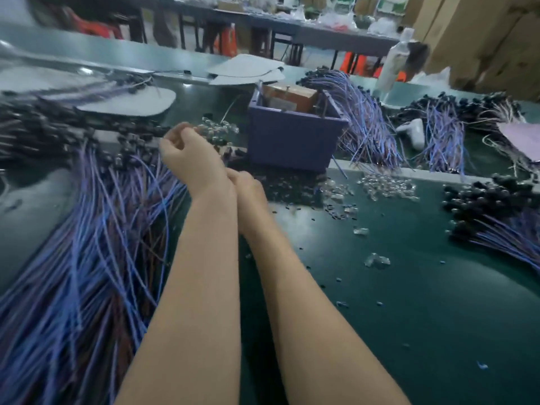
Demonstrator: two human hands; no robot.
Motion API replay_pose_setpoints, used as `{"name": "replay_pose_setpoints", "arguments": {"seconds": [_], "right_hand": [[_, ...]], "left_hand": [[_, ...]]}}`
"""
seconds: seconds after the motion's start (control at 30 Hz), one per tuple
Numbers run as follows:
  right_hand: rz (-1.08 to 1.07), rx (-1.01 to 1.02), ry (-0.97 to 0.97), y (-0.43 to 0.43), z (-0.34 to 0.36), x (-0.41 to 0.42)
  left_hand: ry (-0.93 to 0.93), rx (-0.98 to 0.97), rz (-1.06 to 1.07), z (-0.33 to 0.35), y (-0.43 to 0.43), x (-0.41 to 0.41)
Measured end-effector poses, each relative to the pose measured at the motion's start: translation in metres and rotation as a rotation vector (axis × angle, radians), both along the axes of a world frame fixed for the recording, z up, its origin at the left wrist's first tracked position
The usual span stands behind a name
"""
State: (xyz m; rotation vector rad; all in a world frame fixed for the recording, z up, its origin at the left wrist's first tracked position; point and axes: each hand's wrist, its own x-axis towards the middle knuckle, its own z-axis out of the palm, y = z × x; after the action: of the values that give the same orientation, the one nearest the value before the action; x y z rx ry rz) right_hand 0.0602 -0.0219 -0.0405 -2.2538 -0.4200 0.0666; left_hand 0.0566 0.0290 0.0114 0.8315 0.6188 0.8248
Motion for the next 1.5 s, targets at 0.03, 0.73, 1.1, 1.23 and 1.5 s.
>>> {"name": "replay_pose_setpoints", "arguments": {"seconds": [0.03, 0.73, 1.1, 1.23, 1.5], "right_hand": [[0.024, -0.159, -0.027, 0.013, -0.002, 0.002], [0.031, 0.580, 0.337, 0.018, 0.030, -0.010], [-0.486, 1.432, -0.185, -0.135, 0.073, -0.012], [-0.602, 1.338, -0.133, -0.170, 0.049, -0.012], [-0.663, 0.997, -0.156, -0.166, 0.008, 0.004]], "left_hand": [[-0.016, -0.013, 0.013, 0.002, 0.007, -0.001], [-0.099, 0.064, 0.069, 0.010, 0.015, -0.014], [0.091, 1.191, -0.889, 0.015, -0.064, -0.015], [0.067, 1.263, -0.924, -0.004, -0.105, -0.007], [0.254, 1.277, -0.753, -0.042, -0.112, 0.004]]}}
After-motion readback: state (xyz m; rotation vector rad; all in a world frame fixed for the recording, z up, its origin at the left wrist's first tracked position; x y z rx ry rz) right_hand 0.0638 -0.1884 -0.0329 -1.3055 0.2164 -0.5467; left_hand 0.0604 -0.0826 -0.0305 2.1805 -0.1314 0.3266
